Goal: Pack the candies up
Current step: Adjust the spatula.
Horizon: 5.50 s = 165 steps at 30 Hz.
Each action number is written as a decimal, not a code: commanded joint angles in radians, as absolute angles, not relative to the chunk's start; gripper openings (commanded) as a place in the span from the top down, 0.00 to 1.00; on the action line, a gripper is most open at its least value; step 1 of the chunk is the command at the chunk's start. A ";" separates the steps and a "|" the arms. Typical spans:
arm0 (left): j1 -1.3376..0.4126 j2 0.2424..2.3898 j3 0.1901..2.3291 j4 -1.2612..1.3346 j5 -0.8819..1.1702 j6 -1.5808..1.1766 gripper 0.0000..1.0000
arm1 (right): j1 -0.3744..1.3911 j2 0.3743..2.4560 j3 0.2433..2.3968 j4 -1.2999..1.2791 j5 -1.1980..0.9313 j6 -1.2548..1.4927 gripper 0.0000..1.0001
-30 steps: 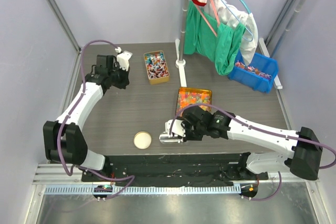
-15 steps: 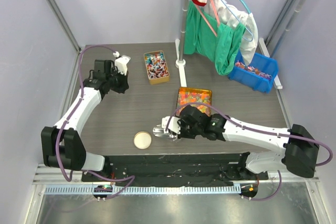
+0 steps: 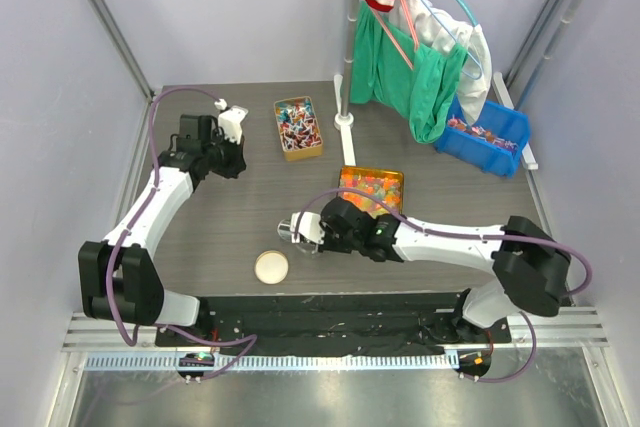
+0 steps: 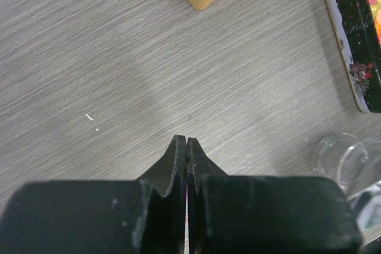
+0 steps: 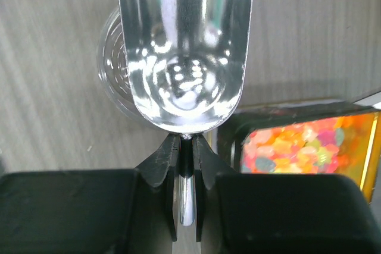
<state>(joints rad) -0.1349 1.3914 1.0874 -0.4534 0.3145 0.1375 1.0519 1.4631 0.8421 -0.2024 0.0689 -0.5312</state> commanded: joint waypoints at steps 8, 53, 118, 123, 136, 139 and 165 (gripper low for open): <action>-0.121 1.373 1.101 -0.382 0.382 0.126 1.00 | 1.054 1.436 0.959 -0.086 0.193 -0.538 0.99; -0.270 1.456 1.100 -0.511 0.848 0.224 1.00 | 1.058 1.292 0.908 0.077 0.319 -0.574 0.99; -0.192 1.799 1.321 -0.506 1.362 0.107 0.52 | 1.089 1.298 0.845 0.149 0.387 -0.646 0.99; -0.195 1.810 1.336 -0.567 1.388 0.147 0.75 | 1.103 1.313 0.844 0.161 0.399 -0.655 0.99; -0.209 1.931 1.546 -1.290 1.466 0.762 1.00 | 1.114 1.293 0.844 0.172 0.396 -0.653 0.67; -0.209 1.979 1.608 -1.454 1.479 0.981 1.00 | 1.112 1.285 0.839 0.172 0.396 -0.655 0.59; -0.209 1.891 1.562 -1.540 1.499 1.097 1.00 | 1.069 1.293 0.833 0.204 0.383 -0.638 0.96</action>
<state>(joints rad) -0.1818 1.9621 1.5753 -1.2888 1.4445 1.0843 1.0767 1.3067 0.8253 0.0895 0.3817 -0.6239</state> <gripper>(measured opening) 0.059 0.094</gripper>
